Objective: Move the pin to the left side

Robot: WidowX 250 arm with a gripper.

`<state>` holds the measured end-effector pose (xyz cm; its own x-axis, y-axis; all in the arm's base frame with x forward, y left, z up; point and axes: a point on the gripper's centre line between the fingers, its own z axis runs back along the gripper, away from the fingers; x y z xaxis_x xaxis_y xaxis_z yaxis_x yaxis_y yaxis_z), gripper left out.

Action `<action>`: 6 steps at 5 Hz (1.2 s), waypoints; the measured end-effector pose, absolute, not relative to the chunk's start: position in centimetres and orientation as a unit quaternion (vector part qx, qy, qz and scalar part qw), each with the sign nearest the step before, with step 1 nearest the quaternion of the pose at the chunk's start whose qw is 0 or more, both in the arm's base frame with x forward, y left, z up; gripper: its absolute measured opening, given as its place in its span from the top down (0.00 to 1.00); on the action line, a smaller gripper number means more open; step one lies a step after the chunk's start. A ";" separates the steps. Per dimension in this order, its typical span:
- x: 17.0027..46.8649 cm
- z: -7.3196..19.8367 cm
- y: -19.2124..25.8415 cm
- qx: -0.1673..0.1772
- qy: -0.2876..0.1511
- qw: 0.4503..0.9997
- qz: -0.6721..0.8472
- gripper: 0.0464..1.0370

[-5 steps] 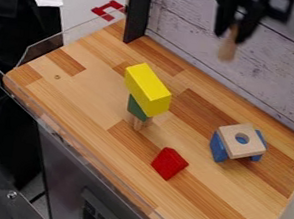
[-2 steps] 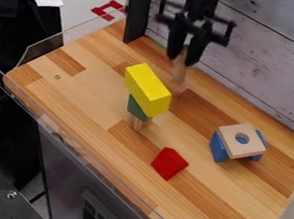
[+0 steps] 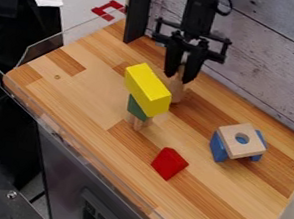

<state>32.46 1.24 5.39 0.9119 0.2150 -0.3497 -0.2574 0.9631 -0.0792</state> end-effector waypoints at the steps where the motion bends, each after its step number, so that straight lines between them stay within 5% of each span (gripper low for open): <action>1: 32.4 5.4 1.4 -0.056 0.172 0.975 0.132 0.37; 2: 32.7 7.1 1.5 -0.044 0.147 0.978 0.141 0.09; 4: 32.4 11.0 -0.6 -0.030 0.092 0.989 0.114 0.04; 6: 29.6 10.1 -4.2 -0.037 0.104 0.991 0.072 0.04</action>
<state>29.62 -4.23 10.09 0.9680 0.1343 -0.2120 -0.1498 0.9870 -0.0587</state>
